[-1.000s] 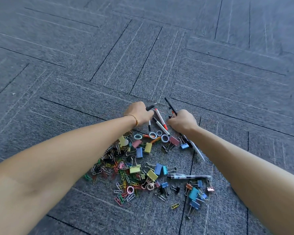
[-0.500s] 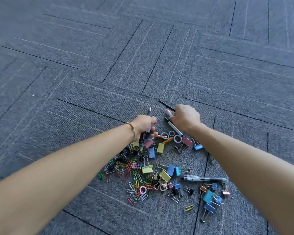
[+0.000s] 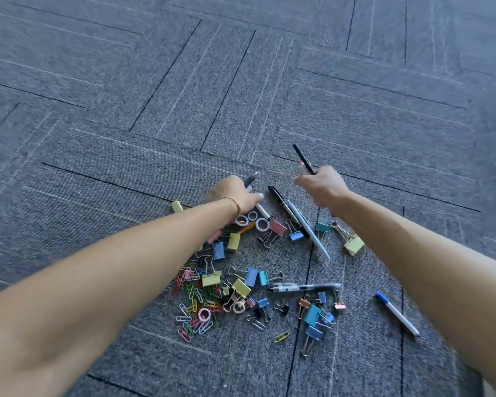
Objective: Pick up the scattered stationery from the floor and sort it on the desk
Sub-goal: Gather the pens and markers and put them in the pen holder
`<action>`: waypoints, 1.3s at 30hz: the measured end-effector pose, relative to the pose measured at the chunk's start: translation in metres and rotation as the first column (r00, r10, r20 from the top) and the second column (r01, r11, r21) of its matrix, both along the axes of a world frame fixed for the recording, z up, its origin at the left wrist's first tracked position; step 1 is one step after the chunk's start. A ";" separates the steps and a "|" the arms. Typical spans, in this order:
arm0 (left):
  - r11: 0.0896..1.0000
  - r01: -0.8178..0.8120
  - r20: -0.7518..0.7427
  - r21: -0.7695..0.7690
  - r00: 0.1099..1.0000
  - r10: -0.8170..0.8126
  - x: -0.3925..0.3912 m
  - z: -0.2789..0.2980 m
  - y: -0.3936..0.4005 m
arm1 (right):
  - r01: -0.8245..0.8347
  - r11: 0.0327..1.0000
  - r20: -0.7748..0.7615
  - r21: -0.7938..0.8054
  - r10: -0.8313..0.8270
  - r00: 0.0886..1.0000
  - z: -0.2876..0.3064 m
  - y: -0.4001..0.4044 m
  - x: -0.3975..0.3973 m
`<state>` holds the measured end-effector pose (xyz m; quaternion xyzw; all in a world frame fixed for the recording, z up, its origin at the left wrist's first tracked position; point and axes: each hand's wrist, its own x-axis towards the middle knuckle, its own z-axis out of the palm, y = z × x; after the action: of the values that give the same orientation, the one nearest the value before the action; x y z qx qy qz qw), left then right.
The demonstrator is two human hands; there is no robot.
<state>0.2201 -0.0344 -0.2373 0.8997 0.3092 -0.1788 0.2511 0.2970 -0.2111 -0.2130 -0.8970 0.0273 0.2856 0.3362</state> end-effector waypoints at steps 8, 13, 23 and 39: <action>0.961 -0.057 0.092 -0.269 0.992 0.085 0.000 -0.006 -0.006 | -0.315 0.920 -0.051 -0.232 0.312 0.949 -0.001 -0.028 -0.016; 0.666 -0.246 0.004 -0.704 0.937 0.350 -0.006 0.009 -0.003 | -0.454 0.825 -0.049 -0.335 0.466 0.883 -0.001 -0.022 -0.025; 0.428 -0.306 -0.177 -0.850 0.932 0.315 -0.010 0.021 -0.005 | -0.523 0.677 0.030 -0.517 0.625 0.780 -0.003 -0.013 -0.035; 0.989 0.145 0.035 0.041 0.989 -0.147 0.017 0.008 -0.050 | 0.060 0.992 -0.180 0.113 -0.039 0.983 0.019 -0.066 -0.033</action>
<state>0.2375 -0.0847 -0.2289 0.9277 0.2410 -0.1737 0.2259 0.2636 -0.2772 -0.1937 -0.8456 0.0625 0.3573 0.3917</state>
